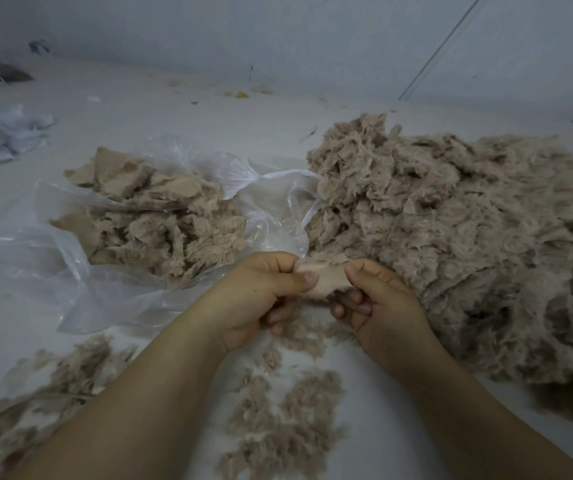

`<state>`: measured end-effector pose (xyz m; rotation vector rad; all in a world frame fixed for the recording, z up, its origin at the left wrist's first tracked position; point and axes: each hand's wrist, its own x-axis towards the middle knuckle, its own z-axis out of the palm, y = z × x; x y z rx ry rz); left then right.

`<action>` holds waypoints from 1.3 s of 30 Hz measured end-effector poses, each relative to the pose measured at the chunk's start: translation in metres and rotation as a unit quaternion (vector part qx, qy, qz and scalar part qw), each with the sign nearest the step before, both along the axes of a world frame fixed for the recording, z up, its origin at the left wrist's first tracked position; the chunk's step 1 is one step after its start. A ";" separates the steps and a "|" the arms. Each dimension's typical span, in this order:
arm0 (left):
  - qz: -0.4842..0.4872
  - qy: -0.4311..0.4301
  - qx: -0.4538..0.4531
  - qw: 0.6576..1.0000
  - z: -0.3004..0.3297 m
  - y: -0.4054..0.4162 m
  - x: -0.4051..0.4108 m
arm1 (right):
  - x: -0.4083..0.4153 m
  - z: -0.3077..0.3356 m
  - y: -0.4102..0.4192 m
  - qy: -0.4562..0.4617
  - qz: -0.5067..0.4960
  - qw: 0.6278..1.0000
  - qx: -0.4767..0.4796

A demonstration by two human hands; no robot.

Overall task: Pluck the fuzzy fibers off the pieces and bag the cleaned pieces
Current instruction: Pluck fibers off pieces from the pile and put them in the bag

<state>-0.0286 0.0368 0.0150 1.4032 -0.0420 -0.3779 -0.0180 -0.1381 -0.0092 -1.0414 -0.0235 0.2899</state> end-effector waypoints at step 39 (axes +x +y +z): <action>0.068 -0.194 0.388 0.898 0.007 -0.039 0.039 | -0.002 0.002 0.000 -0.009 -0.024 0.999 -0.030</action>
